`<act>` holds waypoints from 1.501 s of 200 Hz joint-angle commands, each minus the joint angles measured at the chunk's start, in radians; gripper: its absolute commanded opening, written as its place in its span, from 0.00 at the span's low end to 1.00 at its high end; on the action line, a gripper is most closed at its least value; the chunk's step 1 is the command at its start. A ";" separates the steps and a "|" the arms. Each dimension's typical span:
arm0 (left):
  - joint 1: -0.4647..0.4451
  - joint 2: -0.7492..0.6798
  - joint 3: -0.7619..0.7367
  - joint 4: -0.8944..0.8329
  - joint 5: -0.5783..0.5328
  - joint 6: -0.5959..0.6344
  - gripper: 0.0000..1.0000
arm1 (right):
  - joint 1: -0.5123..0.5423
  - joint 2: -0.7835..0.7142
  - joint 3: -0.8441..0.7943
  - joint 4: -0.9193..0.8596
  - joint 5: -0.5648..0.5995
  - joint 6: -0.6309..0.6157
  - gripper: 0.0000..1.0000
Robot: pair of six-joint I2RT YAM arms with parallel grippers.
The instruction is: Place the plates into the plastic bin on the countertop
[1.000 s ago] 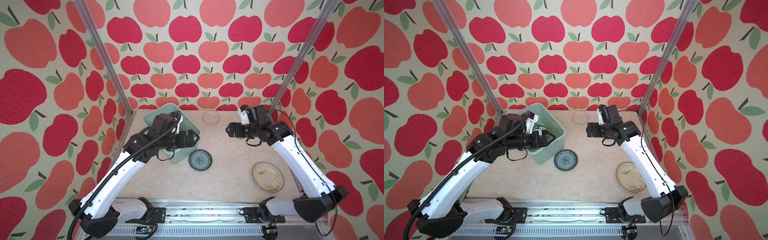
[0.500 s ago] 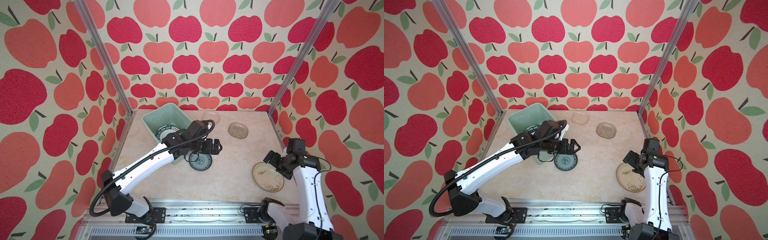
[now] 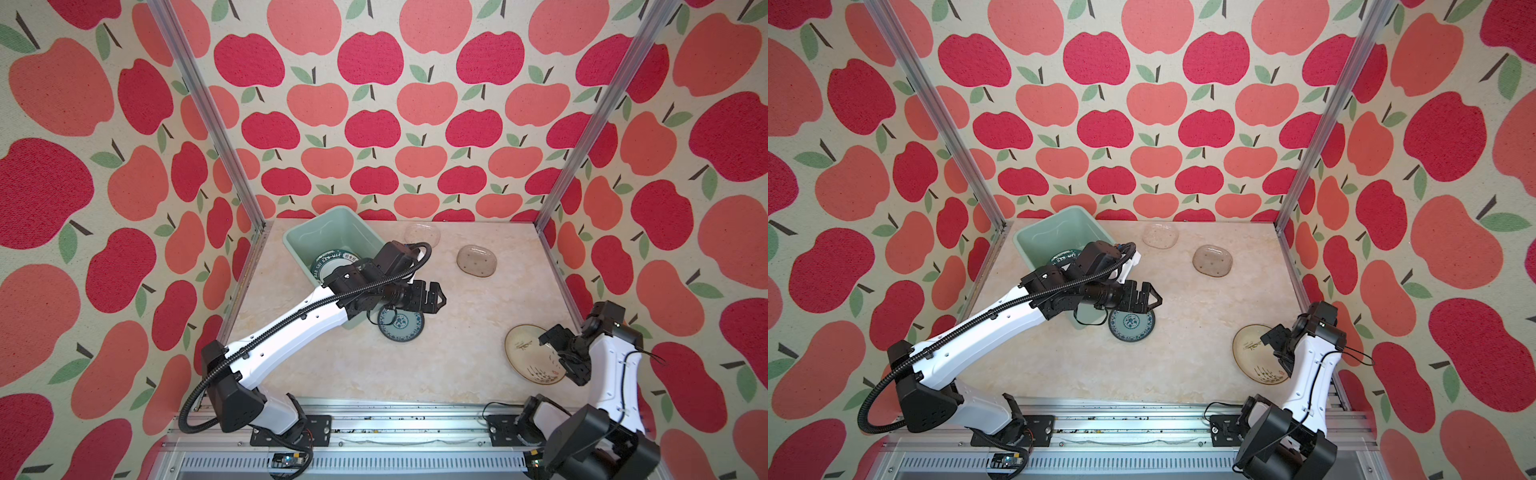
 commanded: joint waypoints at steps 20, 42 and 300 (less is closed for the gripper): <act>0.007 -0.037 0.004 -0.032 0.009 0.013 0.99 | -0.005 0.019 -0.021 0.024 0.169 0.073 0.97; 0.017 -0.043 0.002 -0.036 0.012 0.012 0.99 | -0.006 0.007 -0.043 0.053 0.220 0.083 0.97; 0.039 -0.025 0.075 -0.149 -0.051 0.044 0.99 | -0.030 0.344 -0.100 0.394 -0.284 -0.162 0.71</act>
